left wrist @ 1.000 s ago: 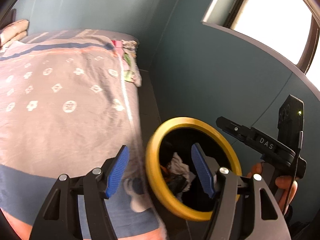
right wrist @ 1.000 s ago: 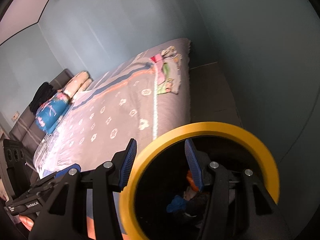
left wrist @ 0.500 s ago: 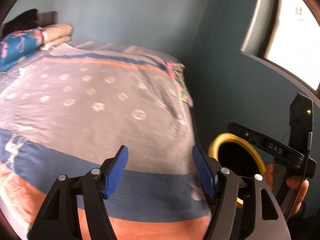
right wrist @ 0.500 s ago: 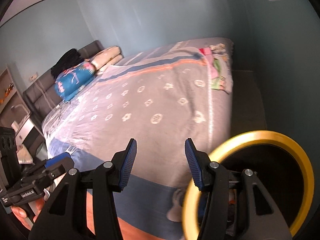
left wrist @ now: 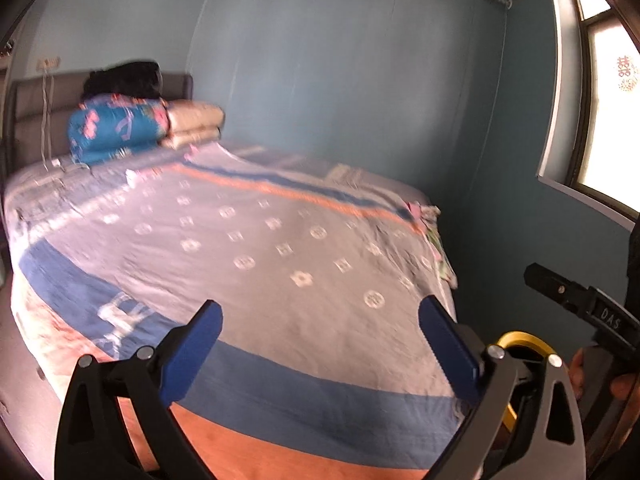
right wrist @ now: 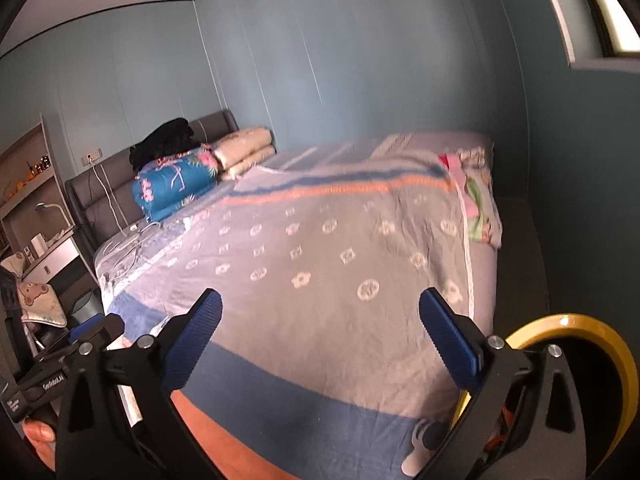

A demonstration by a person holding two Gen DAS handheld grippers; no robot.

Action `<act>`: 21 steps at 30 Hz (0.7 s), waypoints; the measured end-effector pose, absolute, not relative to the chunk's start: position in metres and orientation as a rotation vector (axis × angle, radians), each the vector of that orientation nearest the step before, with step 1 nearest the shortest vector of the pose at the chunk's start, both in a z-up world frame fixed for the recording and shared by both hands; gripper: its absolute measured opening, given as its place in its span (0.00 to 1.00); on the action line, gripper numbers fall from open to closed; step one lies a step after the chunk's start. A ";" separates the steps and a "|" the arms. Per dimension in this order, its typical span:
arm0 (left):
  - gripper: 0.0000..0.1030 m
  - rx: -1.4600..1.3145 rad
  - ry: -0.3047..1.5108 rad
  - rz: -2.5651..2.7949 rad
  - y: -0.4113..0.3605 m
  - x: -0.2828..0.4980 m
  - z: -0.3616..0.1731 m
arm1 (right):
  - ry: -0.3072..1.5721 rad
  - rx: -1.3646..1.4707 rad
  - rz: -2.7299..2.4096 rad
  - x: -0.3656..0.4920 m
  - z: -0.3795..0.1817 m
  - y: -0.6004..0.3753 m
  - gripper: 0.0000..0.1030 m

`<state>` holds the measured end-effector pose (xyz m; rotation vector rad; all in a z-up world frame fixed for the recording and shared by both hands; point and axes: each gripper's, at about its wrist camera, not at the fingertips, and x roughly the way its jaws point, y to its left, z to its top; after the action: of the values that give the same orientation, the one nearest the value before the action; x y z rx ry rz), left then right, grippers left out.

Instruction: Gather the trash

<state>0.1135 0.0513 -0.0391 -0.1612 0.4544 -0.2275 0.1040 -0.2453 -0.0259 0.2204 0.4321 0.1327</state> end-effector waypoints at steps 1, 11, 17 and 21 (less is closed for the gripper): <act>0.92 -0.152 0.441 -0.221 0.053 0.109 -0.037 | 0.422 0.216 0.135 0.102 -0.023 -0.243 0.92; 0.92 -0.111 0.311 -0.168 0.052 0.062 -0.014 | 0.300 0.112 0.055 0.075 -0.003 -0.208 0.92; 0.92 -0.126 0.244 -0.154 0.054 0.042 -0.002 | 0.289 0.119 0.053 0.075 -0.007 -0.213 0.92; 0.92 -0.126 0.237 -0.154 0.051 0.038 0.001 | 0.298 0.126 0.056 0.076 -0.009 -0.216 0.92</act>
<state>0.0378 0.0510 0.0008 -0.1260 0.2374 -0.1544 0.0757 -0.2157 -0.0094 0.1260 0.2983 0.0565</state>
